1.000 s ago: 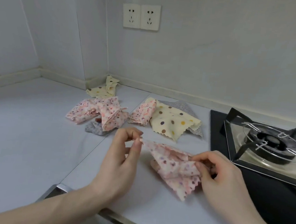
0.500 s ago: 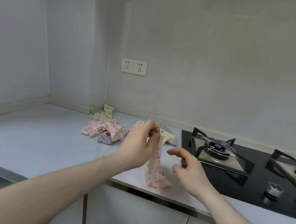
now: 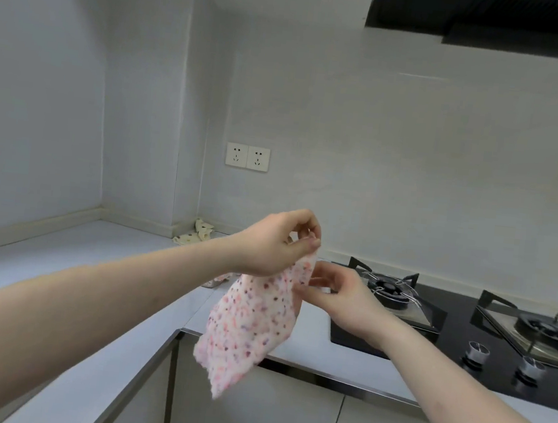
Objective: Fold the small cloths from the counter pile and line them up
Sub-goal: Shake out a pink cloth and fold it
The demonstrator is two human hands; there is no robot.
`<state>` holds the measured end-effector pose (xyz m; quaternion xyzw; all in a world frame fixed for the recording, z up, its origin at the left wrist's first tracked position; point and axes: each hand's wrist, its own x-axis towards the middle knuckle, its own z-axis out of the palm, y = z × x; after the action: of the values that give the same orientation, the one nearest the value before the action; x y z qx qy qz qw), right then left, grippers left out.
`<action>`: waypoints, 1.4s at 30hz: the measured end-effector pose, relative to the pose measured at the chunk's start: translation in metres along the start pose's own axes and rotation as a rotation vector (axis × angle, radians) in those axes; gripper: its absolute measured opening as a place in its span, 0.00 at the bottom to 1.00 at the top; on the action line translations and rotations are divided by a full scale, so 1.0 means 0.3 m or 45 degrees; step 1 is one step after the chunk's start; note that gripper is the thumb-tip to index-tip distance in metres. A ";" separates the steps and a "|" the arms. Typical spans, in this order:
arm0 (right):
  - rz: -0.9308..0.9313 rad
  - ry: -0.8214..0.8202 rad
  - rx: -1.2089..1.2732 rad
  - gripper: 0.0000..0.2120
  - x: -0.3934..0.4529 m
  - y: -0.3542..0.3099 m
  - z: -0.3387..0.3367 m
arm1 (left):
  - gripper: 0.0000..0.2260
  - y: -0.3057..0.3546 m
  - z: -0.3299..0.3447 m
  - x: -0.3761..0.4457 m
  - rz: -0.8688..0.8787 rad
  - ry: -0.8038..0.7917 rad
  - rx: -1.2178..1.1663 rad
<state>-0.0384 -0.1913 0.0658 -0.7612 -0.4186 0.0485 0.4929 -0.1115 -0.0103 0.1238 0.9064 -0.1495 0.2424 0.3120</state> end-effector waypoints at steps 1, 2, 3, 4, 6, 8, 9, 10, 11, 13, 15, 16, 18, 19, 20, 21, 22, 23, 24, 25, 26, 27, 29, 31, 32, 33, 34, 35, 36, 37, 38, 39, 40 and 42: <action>0.012 0.003 0.026 0.08 -0.001 -0.007 -0.001 | 0.02 0.008 -0.008 0.001 0.004 0.009 -0.011; 0.023 0.006 0.050 0.08 -0.002 -0.010 -0.006 | 0.01 0.015 -0.015 0.002 0.007 0.023 -0.016; 0.032 0.007 0.070 0.09 -0.003 -0.015 -0.012 | 0.01 0.019 -0.021 0.004 0.006 0.040 -0.011; 0.040 0.009 0.090 0.11 0.000 -0.011 -0.019 | 0.02 0.019 -0.026 0.005 -0.001 0.056 -0.004; 0.068 0.016 0.136 0.13 0.003 -0.005 -0.035 | 0.02 0.007 -0.034 0.007 -0.029 0.070 0.008; 0.084 0.002 0.202 0.10 0.007 -0.005 -0.047 | 0.03 -0.007 -0.036 0.008 -0.054 0.059 0.025; 0.088 -0.010 0.219 0.11 0.007 -0.006 -0.051 | 0.03 -0.013 -0.033 0.007 -0.063 0.050 0.038; 0.093 -0.022 0.206 0.14 0.010 -0.001 -0.057 | 0.03 -0.018 -0.031 0.007 -0.064 0.046 0.055; 0.102 -0.035 0.185 0.17 0.009 -0.001 -0.063 | 0.03 -0.022 -0.028 0.006 -0.060 0.044 0.073; 0.129 -0.092 0.161 0.16 0.004 0.009 -0.076 | 0.04 -0.032 -0.022 0.006 -0.055 0.041 0.096; 0.213 -0.143 0.138 0.11 -0.003 0.018 -0.093 | 0.04 -0.053 -0.017 0.008 -0.074 0.052 0.106; 0.260 -0.153 0.119 0.13 -0.001 0.037 -0.103 | 0.04 -0.068 -0.014 0.010 -0.095 0.062 0.116; 0.302 -0.107 0.012 0.21 0.000 0.069 -0.119 | 0.05 -0.100 -0.008 0.010 -0.146 0.068 0.168; 0.293 -0.071 -0.089 0.20 0.000 0.082 -0.126 | 0.05 -0.115 -0.006 0.008 -0.176 0.068 0.200; 0.273 -0.035 -0.195 0.16 0.003 0.097 -0.135 | 0.05 -0.129 -0.005 0.006 -0.207 0.072 0.220; 0.260 0.000 -0.276 0.11 0.006 0.109 -0.144 | 0.05 -0.142 -0.007 0.005 -0.236 0.083 0.228; 0.253 0.021 -0.326 0.08 0.008 0.118 -0.153 | 0.05 -0.155 -0.008 0.007 -0.260 0.098 0.229; 0.251 0.040 -0.352 0.10 0.008 0.118 -0.159 | 0.05 -0.166 -0.010 0.010 -0.278 0.118 0.229; 0.255 0.063 -0.379 0.11 0.012 0.118 -0.164 | 0.04 -0.176 -0.013 0.015 -0.292 0.143 0.230; 0.257 0.093 -0.409 0.11 0.020 0.120 -0.171 | 0.04 -0.183 -0.017 0.025 -0.299 0.170 0.233; 0.255 0.125 -0.448 0.10 0.031 0.120 -0.179 | 0.04 -0.190 -0.022 0.034 -0.308 0.198 0.240; 0.250 0.168 -0.501 0.09 0.049 0.122 -0.188 | 0.04 -0.195 -0.027 0.045 -0.317 0.230 0.249; 0.239 0.284 -0.584 0.07 0.100 0.125 -0.215 | 0.06 -0.201 -0.039 0.079 -0.340 0.305 0.264; 0.193 0.425 -0.646 0.07 0.151 0.103 -0.246 | 0.05 -0.199 -0.052 0.120 -0.368 0.401 0.228; 0.156 0.492 -0.669 0.07 0.174 0.086 -0.261 | 0.05 -0.194 -0.058 0.139 -0.376 0.455 0.194; 0.119 0.549 -0.692 0.07 0.194 0.068 -0.275 | 0.05 -0.188 -0.064 0.156 -0.374 0.508 0.159; 0.078 0.594 -0.717 0.06 0.210 0.051 -0.289 | 0.05 -0.181 -0.068 0.168 -0.364 0.548 0.124; 0.027 0.628 -0.746 0.07 0.220 0.039 -0.301 | 0.05 -0.172 -0.072 0.174 -0.345 0.578 0.095; -0.025 0.645 -0.772 0.06 0.224 0.030 -0.310 | 0.04 -0.165 -0.074 0.174 -0.318 0.602 0.076; -0.063 0.654 -0.794 0.06 0.219 0.025 -0.316 | 0.04 -0.161 -0.076 0.166 -0.293 0.616 0.066; -0.083 0.656 -0.812 0.06 0.206 0.027 -0.322 | 0.04 -0.159 -0.075 0.151 -0.272 0.617 0.062; -0.084 0.646 -0.826 0.06 0.188 0.034 -0.325 | 0.05 -0.162 -0.073 0.130 -0.256 0.599 0.064; -0.072 0.622 -0.836 0.07 0.163 0.046 -0.325 | 0.05 -0.166 -0.068 0.104 -0.242 0.566 0.078; -0.022 0.518 -0.839 0.08 0.100 0.087 -0.315 | 0.05 -0.182 -0.047 0.038 -0.216 0.467 0.141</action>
<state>0.0423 -0.2421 0.1035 -0.8693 -0.3119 -0.2447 0.2952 -0.0837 0.0388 0.1125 0.8721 0.0001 0.3841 0.3031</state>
